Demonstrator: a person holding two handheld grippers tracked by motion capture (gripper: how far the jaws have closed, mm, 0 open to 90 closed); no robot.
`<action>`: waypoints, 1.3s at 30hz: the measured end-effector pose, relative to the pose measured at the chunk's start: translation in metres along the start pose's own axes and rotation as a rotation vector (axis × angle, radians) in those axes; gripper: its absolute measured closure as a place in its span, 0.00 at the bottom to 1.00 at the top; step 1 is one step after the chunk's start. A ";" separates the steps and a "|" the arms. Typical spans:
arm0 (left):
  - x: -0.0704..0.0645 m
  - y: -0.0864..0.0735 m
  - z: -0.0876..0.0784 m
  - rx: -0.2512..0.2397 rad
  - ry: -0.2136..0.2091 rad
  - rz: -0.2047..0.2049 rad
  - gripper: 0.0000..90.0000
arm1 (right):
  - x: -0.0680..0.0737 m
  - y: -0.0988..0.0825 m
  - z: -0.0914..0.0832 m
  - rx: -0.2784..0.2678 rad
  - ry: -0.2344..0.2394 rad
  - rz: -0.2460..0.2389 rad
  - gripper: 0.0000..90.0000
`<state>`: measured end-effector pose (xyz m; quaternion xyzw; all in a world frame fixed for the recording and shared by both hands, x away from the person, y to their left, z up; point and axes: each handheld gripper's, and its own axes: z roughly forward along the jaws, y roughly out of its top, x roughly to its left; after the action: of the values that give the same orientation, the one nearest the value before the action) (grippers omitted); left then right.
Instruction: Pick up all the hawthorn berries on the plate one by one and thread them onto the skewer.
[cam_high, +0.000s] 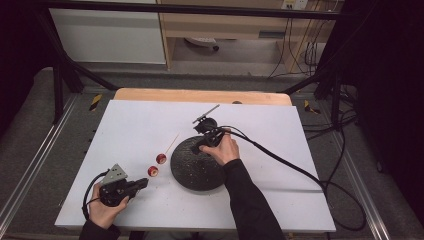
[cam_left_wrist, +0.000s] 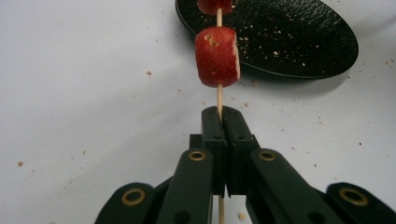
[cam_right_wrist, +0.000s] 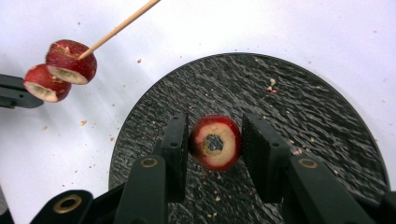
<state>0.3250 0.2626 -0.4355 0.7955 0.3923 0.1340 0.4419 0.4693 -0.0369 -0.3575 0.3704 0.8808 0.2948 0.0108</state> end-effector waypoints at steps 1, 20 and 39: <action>0.000 0.000 0.000 -0.001 0.000 0.000 0.98 | 0.000 0.000 0.000 0.000 0.000 0.000 0.70; -0.007 0.000 0.004 -0.003 -0.006 -0.001 0.98 | -0.014 -0.063 -0.015 -0.423 0.151 0.236 0.70; -0.025 0.002 0.011 -0.038 -0.009 -0.003 0.98 | -0.010 -0.105 -0.004 -0.756 0.240 0.432 0.70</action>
<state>0.3152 0.2369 -0.4366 0.7870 0.3890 0.1373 0.4587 0.4073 -0.1036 -0.4118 0.4791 0.6085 0.6323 -0.0186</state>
